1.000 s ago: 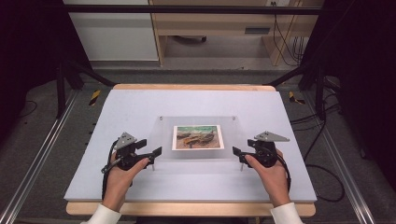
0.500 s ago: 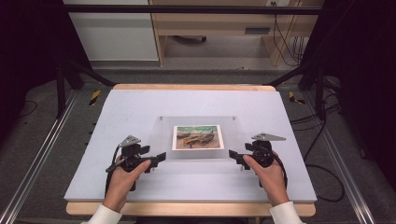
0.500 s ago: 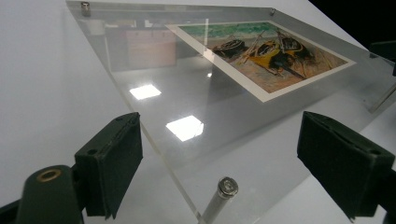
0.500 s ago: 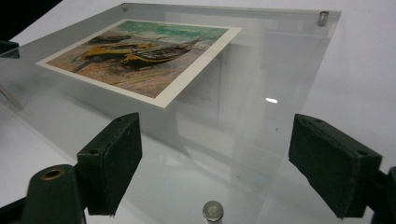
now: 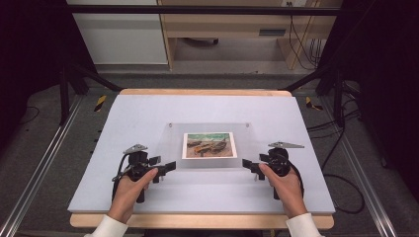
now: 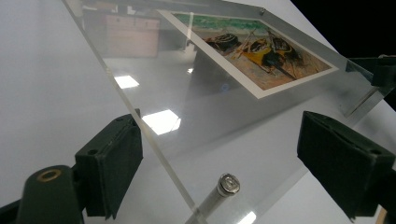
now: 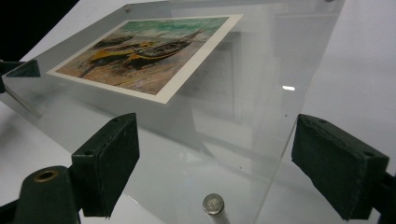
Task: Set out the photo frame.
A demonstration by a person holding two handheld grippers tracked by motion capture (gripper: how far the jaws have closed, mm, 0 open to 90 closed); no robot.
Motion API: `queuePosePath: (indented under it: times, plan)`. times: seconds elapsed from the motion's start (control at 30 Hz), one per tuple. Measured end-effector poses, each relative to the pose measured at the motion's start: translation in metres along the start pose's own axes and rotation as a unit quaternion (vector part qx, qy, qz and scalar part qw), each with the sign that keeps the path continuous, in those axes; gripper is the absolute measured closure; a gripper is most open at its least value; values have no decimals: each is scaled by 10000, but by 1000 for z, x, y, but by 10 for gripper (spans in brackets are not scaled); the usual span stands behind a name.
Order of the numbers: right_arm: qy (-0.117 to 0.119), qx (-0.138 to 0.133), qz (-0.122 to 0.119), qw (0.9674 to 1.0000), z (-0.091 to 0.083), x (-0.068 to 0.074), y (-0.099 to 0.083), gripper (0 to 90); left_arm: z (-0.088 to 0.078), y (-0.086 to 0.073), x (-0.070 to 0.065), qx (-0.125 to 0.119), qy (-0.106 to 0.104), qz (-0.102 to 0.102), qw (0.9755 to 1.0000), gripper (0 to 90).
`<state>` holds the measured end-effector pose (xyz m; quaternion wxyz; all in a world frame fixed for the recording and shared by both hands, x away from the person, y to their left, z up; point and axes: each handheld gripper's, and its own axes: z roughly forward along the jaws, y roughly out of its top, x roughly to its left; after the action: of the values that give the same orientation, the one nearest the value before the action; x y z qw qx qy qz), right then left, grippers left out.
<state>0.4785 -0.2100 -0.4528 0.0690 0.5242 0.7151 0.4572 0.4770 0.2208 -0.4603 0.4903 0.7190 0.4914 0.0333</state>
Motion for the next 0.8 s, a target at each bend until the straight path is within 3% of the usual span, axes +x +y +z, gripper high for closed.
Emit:
queuePosePath:
  times: [0.8]
  plan:
    - [310,99,244,9992,0,-4,-2,156,1,1,4,7,-111,48,9999,135]
